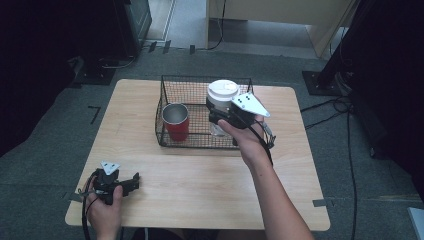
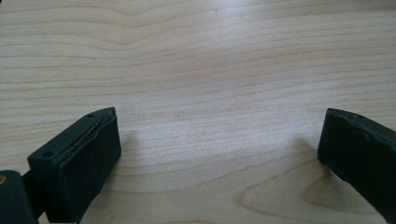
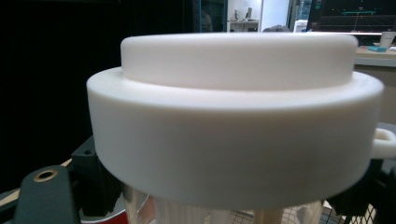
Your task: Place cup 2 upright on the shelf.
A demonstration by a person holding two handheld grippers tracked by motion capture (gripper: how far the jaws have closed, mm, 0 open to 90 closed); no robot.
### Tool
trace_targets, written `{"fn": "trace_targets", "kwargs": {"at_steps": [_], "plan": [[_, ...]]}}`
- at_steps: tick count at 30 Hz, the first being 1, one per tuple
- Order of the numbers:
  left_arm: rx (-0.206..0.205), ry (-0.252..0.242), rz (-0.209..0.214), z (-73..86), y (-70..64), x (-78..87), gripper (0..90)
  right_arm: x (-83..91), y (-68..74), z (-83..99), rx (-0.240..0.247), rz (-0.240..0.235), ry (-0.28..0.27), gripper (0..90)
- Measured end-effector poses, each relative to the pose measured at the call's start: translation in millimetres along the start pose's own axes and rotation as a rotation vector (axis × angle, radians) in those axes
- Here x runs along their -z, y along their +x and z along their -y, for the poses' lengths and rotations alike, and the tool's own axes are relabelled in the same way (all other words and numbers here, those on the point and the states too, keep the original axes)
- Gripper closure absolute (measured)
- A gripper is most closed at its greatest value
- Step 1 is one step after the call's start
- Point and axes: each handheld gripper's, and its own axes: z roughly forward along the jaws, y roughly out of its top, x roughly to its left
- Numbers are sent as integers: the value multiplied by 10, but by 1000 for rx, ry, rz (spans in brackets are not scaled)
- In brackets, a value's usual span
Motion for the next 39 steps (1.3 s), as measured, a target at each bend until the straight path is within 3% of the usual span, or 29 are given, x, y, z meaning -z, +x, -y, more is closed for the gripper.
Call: {"fn": "trace_targets", "kwargs": {"at_steps": [8, 16, 23, 26, 31, 37, 39], "plan": [[-1, 2, 0, 0, 1, 1, 1, -219, -114, 75, 3, 49, -15, 161], [0, 2, 1, 0, 0, 1, 1, -468, -270, 263, 25, 111, -12, 161], [-2, 1, 0, 0, 1, 1, 1, -685, -323, 418, 16, 125, -5, 161], [-2, 1, 0, 0, 1, 1, 1, -774, -318, 463, 36, 128, -2, 161], [-1, -1, -1, 1, 0, -1, 1, -899, -294, 553, 41, 111, 28, 161], [-2, 1, 0, 0, 1, 0, 1, -1010, -239, 638, -7, 102, 59, 160], [-2, 1, 0, 0, 1, 1, 1, -1039, -229, 644, -3, 99, 62, 160]]}}
